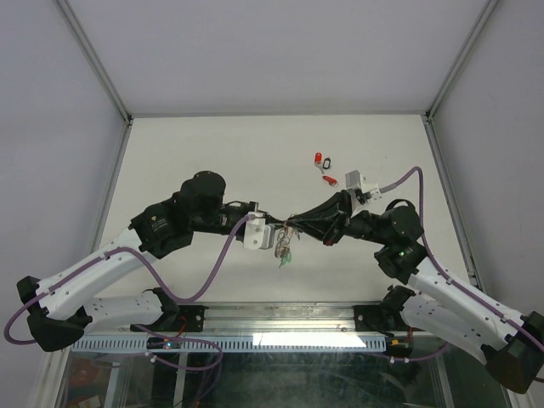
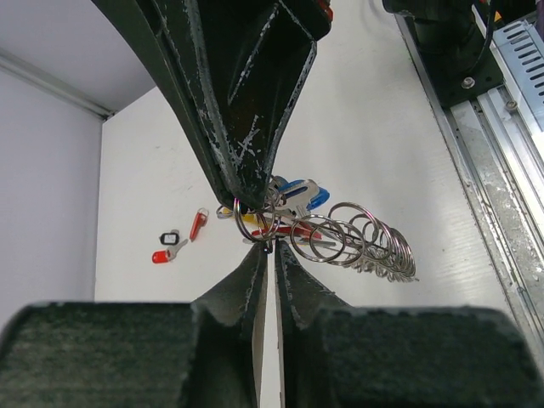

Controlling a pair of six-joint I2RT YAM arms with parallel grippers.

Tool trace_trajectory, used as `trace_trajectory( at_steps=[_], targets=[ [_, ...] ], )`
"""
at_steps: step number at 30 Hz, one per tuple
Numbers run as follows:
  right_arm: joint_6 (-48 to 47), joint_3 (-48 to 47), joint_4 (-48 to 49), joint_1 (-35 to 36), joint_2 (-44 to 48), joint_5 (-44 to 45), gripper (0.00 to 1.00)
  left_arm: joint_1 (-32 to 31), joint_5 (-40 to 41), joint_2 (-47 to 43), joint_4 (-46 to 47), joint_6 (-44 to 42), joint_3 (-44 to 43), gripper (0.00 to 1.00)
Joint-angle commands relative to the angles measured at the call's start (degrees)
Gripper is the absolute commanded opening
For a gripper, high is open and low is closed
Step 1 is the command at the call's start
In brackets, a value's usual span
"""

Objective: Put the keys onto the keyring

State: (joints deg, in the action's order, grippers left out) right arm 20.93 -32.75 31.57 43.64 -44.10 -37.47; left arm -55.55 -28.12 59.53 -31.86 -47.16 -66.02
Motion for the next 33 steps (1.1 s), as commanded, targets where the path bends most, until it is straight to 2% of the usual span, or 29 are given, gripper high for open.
trace_trajectory(
  at_steps=[1,4,8,14,20,26,33],
  targets=[
    [0.54,-0.95,6.97,0.04,1.88,1.54,0.0,-0.44,-0.51,-1.49,2.39,1.1,-0.77,0.12],
    [-0.88,-1.72,4.8,0.06,2.28,0.16,0.0,-0.46,0.56,-3.12,3.74,1.62,-0.38,0.21],
    [-2.51,-2.52,3.06,0.07,2.6,-0.93,0.0,-0.47,0.07,-5.54,7.86,3.65,1.85,0.26],
    [-3.83,-3.25,1.74,0.09,2.7,-1.72,0.0,-0.44,-2.71,-5.91,13.76,7.98,4.41,0.27],
    [-4.23,-3.2,1.43,0.04,3.18,-1.73,0.0,-0.44,-5.43,-4.56,15.69,10.23,5.31,0.27],
    [-4.46,-2.86,1.54,0.06,3.66,-1.71,0.0,-0.44,-4.74,-4.93,16.78,11.27,6.62,0.27],
    [-4.48,-2.61,2.15,0.04,3.51,-2.0,0.0,-0.44,-4.71,-4.52,18.77,13.04,7.67,0.19]
  ],
)
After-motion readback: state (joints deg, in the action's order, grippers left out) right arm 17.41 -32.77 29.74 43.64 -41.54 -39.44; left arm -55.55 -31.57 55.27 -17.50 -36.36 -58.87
